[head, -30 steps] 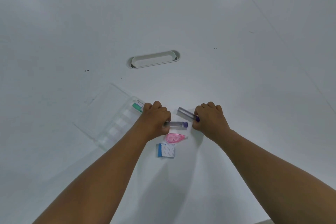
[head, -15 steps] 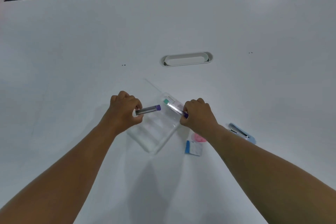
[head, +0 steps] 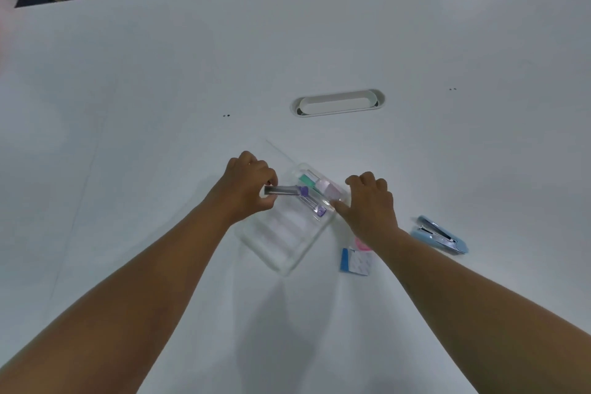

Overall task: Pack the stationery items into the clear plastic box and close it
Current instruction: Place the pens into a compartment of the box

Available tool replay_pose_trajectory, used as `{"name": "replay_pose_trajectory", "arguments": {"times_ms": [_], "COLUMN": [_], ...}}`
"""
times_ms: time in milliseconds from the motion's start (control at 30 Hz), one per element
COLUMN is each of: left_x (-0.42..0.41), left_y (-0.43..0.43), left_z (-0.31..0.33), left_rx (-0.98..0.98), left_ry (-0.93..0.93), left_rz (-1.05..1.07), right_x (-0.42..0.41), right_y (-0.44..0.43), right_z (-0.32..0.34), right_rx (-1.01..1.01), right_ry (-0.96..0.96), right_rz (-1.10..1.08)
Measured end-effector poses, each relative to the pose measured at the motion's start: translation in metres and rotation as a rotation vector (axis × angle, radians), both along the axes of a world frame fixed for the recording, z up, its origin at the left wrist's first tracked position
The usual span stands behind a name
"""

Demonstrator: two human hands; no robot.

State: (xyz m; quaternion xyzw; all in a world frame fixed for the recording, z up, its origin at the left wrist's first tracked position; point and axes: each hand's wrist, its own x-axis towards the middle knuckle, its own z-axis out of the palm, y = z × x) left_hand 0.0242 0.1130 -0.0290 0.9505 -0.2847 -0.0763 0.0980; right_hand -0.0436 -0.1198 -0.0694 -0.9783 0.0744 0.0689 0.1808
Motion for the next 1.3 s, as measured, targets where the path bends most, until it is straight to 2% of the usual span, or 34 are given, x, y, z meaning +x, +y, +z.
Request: {"name": "replay_pose_trajectory", "arguments": {"times_ms": [233,333,467,667,867,1000,1133,1300], "left_x": [0.021,0.026,0.029,0.022,0.012,0.001,-0.008,-0.018], "left_y": [-0.036,-0.039,-0.04,-0.047,-0.052,-0.052,-0.055,-0.058], "left_z": [-0.003,-0.007,-0.008,-0.018,-0.029,-0.033,-0.032,-0.029], "left_rx": [0.146,0.179,0.184,0.139,0.057,0.02,0.007,0.057], "left_ry": [-0.05,-0.047,0.015,0.223,0.236,0.226,0.21,0.196], "left_rz": [-0.383,-0.433,-0.345,-0.102,0.004,0.072,0.114,0.111], "right_x": [0.004,0.006,0.013,0.023,0.01,-0.027,-0.065,-0.078], "right_y": [-0.008,-0.009,-0.014,-0.024,-0.044,-0.065,-0.08,-0.078], "right_z": [-0.006,-0.004,-0.005,0.0,0.005,0.009,0.008,0.003], "right_rx": [0.11,0.101,0.065,0.013,0.029,0.043,-0.045,-0.086], "right_ry": [0.135,0.131,0.132,0.11,0.05,0.1,0.163,0.104], "right_rz": [-0.021,-0.022,0.009,0.099,0.108,0.176,0.32,0.345]}}
